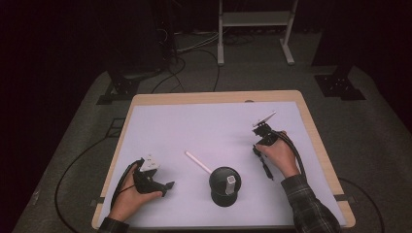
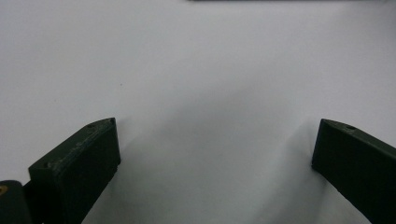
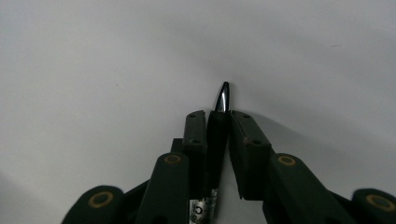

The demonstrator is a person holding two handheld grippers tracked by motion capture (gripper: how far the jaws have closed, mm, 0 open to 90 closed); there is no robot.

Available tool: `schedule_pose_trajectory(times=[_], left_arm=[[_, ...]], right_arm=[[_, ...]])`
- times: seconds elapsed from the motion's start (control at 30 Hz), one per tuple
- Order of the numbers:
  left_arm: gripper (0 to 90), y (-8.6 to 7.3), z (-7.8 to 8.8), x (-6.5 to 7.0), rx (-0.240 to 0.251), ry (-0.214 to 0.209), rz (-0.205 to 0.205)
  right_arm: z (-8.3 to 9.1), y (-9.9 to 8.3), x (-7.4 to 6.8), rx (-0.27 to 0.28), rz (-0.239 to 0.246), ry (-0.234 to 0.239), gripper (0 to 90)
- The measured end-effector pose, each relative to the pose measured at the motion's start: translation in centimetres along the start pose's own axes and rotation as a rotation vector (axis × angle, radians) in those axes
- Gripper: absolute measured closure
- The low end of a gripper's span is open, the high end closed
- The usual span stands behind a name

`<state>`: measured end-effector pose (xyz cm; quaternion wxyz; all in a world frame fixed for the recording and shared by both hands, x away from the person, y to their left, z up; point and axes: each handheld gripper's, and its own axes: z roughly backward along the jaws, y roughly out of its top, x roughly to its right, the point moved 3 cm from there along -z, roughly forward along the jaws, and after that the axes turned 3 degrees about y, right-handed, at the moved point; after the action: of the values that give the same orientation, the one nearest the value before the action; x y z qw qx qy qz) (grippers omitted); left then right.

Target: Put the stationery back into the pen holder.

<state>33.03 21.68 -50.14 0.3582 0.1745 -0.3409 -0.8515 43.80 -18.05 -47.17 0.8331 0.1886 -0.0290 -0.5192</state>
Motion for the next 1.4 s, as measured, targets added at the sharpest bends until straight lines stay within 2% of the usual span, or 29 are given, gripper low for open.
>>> schedule_pose_trajectory(times=[0.2,0.4,0.7,1.1,1.4], left_arm=[[0.0,0.0,0.0,0.0,0.0,0.001,-0.001],[0.0,0.0,0.0,0.0,0.0,0.001,-0.001],[0.0,0.0,0.0,0.0,0.003,0.001,0.002],[0.0,0.0,0.0,0.0,0.004,0.001,0.0],[0.0,0.0,0.0,0.0,0.004,0.001,0.0]], right_arm=[[0.0,-0.1,0.0,0.004,0.011,-0.014,79.0],[0.1,-0.3,0.3,0.029,0.001,0.011,79.2],[1.4,-0.6,0.4,0.091,0.001,0.038,79.3],[3.8,-1.4,-0.1,0.212,0.006,0.088,79.3],[5.0,-2.2,0.2,0.285,0.021,0.12,79.3]])
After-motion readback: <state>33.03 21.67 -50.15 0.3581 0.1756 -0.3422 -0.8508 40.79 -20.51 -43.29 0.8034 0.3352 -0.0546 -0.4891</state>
